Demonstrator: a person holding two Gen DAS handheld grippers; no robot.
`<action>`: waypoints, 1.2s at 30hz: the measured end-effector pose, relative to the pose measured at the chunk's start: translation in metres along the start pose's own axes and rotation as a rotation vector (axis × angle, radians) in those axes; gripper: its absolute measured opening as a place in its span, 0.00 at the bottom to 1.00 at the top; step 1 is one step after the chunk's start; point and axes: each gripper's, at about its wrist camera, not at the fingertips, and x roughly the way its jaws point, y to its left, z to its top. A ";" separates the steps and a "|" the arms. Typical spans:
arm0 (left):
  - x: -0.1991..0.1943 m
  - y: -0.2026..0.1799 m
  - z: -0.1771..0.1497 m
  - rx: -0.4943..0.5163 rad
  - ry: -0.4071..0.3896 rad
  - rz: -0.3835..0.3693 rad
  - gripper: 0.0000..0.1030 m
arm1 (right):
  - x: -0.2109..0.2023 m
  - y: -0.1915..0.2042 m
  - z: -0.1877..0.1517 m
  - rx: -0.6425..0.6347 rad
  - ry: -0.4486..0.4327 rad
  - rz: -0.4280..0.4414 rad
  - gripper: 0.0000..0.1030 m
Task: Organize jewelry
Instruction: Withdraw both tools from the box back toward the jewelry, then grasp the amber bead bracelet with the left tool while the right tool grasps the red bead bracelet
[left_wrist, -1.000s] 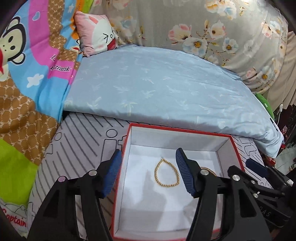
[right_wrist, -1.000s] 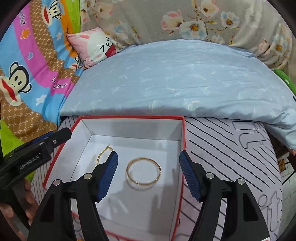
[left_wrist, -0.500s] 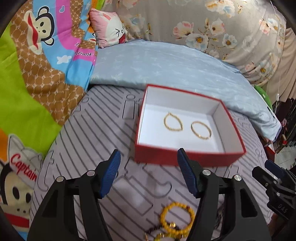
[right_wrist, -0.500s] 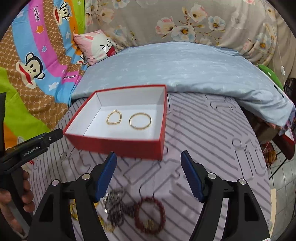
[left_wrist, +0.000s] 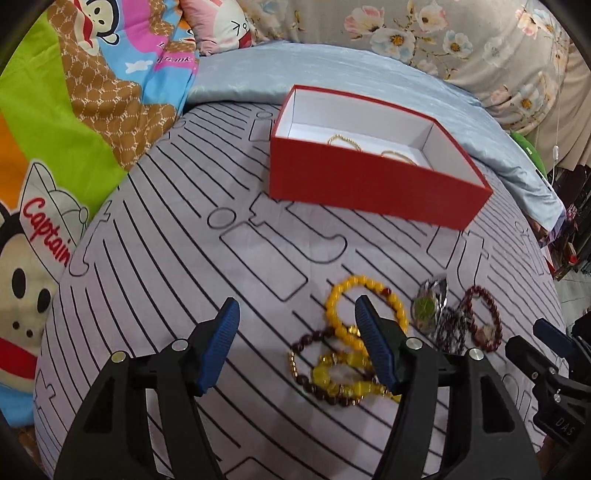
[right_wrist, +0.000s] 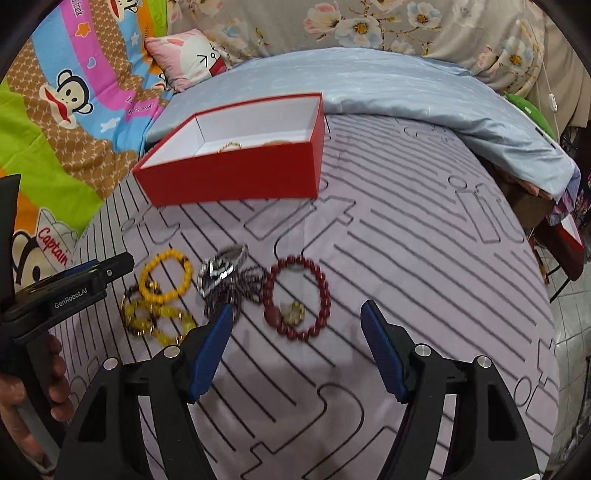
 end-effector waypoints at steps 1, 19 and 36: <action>0.000 0.000 -0.003 0.001 0.005 0.002 0.60 | 0.001 0.000 -0.004 -0.001 0.005 -0.004 0.67; 0.006 0.009 -0.018 -0.035 0.012 -0.007 0.63 | 0.018 -0.009 0.000 0.020 0.013 -0.032 0.55; 0.020 0.000 -0.005 -0.034 0.027 -0.025 0.63 | 0.044 -0.016 0.020 0.046 0.024 -0.030 0.32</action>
